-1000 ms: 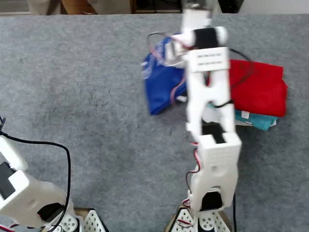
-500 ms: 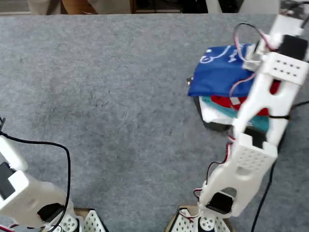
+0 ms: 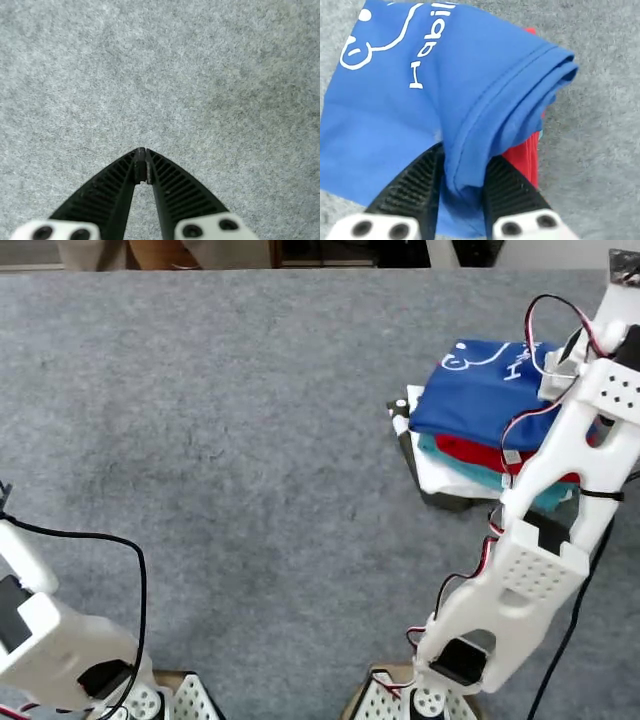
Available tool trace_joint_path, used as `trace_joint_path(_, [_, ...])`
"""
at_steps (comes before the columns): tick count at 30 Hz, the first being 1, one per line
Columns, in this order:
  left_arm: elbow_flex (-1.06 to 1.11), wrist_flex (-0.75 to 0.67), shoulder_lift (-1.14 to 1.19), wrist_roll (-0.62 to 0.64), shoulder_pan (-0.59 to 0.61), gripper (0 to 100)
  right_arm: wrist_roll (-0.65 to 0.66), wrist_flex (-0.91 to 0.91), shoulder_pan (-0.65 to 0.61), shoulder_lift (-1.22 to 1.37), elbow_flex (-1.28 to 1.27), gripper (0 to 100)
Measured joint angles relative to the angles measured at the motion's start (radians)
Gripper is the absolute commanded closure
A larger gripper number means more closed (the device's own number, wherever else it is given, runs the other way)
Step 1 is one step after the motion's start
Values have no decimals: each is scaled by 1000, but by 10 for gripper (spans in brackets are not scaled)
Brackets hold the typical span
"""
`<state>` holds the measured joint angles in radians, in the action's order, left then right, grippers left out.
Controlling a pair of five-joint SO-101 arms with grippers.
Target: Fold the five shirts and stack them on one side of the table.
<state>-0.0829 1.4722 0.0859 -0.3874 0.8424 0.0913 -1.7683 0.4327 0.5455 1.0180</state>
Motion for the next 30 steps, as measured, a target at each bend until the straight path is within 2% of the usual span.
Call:
trace_joint_path(3, [0,9,-18,0,-29,982,18,0,0,0,0,859])
trace_joint_path(9, [0,63,-146,0,-126,982,41,0,-5,-75,-153,525])
trace_joint_path(11, [0,86,-187,0,-164,982,74,0,-25,-143,-242,494])
trace_joint_path(14, [0,141,-247,0,-233,982,91,0,-43,-253,-350,543])
trace_joint_path(16, [0,181,-301,0,-285,982,97,0,-44,-333,-399,617])
trace_joint_path(22, [20,270,-496,57,-436,982,98,0,-44,-597,-531,980])
trace_joint_path(23, [34,273,-535,69,-451,982,100,0,-44,-644,-562,998])
trace_joint_path(26, [114,276,-657,80,-500,982,100,0,-44,-784,-680,974])
trace_joint_path(30, [299,275,-783,83,-594,982,101,0,-44,-956,-882,997])
